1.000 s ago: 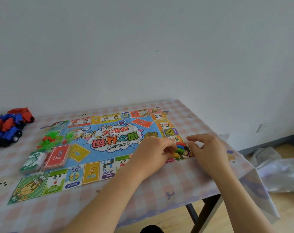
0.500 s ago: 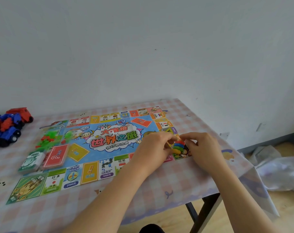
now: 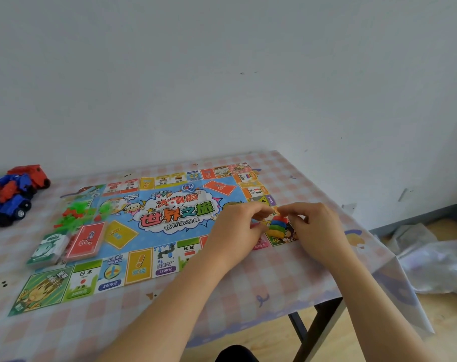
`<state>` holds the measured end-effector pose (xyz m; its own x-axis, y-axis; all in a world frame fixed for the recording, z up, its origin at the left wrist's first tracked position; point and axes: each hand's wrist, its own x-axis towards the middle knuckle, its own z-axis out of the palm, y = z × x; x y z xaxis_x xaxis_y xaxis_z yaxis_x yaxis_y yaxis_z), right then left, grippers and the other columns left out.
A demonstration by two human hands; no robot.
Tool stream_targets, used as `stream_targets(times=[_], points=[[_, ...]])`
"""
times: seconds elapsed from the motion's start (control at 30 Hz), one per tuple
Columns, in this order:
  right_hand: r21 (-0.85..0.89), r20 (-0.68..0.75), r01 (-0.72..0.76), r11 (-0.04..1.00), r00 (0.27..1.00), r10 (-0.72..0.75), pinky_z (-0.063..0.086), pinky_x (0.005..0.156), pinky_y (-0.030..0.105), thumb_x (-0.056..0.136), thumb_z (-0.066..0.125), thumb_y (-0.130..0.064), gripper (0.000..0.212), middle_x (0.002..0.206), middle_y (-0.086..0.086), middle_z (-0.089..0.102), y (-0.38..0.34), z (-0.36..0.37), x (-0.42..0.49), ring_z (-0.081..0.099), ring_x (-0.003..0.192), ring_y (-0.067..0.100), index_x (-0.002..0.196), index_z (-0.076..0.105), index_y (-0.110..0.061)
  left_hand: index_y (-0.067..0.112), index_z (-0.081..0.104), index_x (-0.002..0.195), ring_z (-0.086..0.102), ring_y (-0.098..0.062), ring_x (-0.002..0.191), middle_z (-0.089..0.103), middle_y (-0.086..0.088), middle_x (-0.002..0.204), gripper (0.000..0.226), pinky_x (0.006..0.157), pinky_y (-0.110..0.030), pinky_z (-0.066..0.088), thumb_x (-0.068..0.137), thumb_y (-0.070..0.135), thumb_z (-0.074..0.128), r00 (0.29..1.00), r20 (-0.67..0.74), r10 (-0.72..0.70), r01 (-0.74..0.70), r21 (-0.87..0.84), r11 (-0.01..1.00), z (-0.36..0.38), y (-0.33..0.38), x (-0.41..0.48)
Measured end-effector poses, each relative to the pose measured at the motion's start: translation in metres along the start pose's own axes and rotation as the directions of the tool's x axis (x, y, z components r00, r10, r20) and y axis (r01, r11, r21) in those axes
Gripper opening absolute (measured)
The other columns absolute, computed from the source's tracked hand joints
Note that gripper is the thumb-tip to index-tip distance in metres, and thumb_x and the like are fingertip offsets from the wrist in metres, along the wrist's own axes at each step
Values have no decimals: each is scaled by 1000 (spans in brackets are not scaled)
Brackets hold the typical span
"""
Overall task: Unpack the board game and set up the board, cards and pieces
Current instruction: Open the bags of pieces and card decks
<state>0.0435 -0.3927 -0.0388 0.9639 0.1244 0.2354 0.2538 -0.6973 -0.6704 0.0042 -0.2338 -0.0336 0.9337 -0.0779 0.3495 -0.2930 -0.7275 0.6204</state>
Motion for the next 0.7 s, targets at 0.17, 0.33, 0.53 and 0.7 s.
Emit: stream_targets(times=[0.17, 0.33, 0.53, 0.7], points=[[28, 8, -2, 1000, 1000, 2, 52, 73, 25, 93, 50, -8, 32, 104, -6, 70, -2, 2, 0, 62, 90, 12, 102, 73, -29, 27, 61, 124, 59, -3, 108, 66, 11, 118, 36, 92, -24, 50, 89, 15, 62, 1000, 0, -23, 23, 68, 997, -1, -2, 2], [29, -9, -11, 1000, 1000, 11, 53, 68, 30, 94, 51, -11, 29, 102, -6, 71, -6, 3, 2, 63, 85, 14, 102, 73, -29, 28, 61, 123, 60, -5, 107, 67, 11, 116, 36, 92, -28, 50, 90, 14, 60, 998, -46, -46, 50, 100, 994, -8, -6, 1], [-27, -115, 14, 1000, 993, -17, 41, 58, 25, 92, 54, -23, 22, 94, -6, 70, -33, 9, 4, 58, 75, 13, 100, 71, -33, 28, 62, 120, 60, -4, 106, 66, 12, 116, 29, 89, -22, 47, 92, 22, 58, 991, -120, -54, 72, 155, 985, -33, -13, -8], [-9, -24, 171, 985, 985, -171, 38, 64, 23, 90, 57, -18, 21, 88, -6, 69, -90, 33, 0, 56, 73, 10, 100, 74, -26, 27, 62, 120, 59, -5, 107, 65, 12, 117, 29, 92, -26, 48, 92, 25, 57, 969, -221, -111, 157, 207, 966, -71, -30, -24]])
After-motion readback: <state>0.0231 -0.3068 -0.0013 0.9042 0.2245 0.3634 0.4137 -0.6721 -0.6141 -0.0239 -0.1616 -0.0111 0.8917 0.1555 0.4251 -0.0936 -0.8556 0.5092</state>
